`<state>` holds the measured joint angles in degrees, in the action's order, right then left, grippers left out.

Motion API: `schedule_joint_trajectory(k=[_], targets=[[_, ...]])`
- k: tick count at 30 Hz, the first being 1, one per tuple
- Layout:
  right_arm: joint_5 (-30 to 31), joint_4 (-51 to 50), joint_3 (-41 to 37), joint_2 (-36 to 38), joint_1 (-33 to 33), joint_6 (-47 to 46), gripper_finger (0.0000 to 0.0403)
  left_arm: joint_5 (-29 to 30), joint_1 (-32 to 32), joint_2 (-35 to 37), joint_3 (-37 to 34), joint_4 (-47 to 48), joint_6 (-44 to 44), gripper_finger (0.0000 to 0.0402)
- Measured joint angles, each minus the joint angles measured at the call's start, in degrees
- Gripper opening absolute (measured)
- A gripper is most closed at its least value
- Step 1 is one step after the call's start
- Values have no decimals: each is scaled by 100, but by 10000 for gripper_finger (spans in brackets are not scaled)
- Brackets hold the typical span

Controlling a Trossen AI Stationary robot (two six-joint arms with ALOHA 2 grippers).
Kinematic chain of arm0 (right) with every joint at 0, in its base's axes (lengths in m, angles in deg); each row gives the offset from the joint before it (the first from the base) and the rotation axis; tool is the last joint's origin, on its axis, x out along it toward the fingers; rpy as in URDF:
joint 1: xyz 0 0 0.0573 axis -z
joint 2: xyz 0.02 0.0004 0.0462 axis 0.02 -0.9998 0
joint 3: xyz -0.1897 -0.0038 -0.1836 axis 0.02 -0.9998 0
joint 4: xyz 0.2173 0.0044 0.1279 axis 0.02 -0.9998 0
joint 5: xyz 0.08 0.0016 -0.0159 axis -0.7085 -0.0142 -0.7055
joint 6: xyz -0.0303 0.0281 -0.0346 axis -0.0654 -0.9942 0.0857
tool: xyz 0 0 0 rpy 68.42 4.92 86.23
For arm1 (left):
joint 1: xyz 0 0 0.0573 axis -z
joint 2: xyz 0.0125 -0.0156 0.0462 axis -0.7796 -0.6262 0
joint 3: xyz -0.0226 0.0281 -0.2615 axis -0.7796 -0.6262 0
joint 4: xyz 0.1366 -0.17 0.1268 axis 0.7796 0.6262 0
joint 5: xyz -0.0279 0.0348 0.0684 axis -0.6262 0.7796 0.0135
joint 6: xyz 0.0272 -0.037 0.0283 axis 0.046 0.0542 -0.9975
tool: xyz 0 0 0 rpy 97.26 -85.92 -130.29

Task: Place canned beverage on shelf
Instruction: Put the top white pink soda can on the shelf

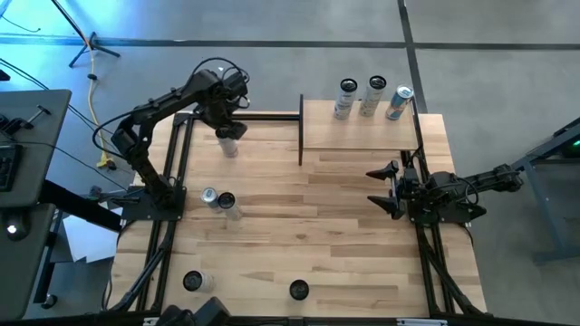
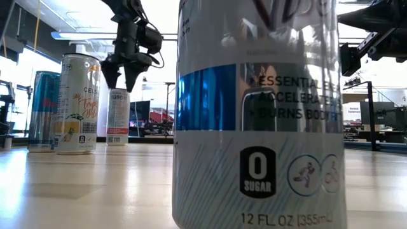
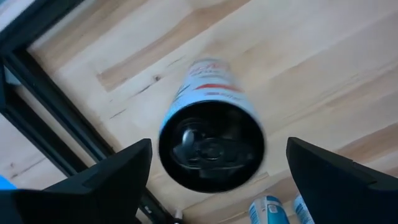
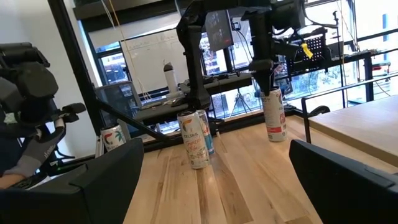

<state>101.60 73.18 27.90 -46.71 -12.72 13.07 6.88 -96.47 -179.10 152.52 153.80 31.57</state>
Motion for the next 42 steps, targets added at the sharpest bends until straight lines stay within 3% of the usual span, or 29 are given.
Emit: schedule_joint_trajectory(k=[8, 18, 28, 42], targets=[[5, 0, 0, 2, 0, 0, 389, -47, -56, -6, -90, -337, -216, 341], [21, 0, 0, 2, 0, 0, 389, -2, -54, -170, -88, -226, -137, 269], [33, 0, 0, 2, 0, 0, 389, 14, -50, -199, -81, 4, -154, 243], [26, 1, 0, 2, 0, 0, 389, -301, 619, -232, 127, 333, -2997, 217]])
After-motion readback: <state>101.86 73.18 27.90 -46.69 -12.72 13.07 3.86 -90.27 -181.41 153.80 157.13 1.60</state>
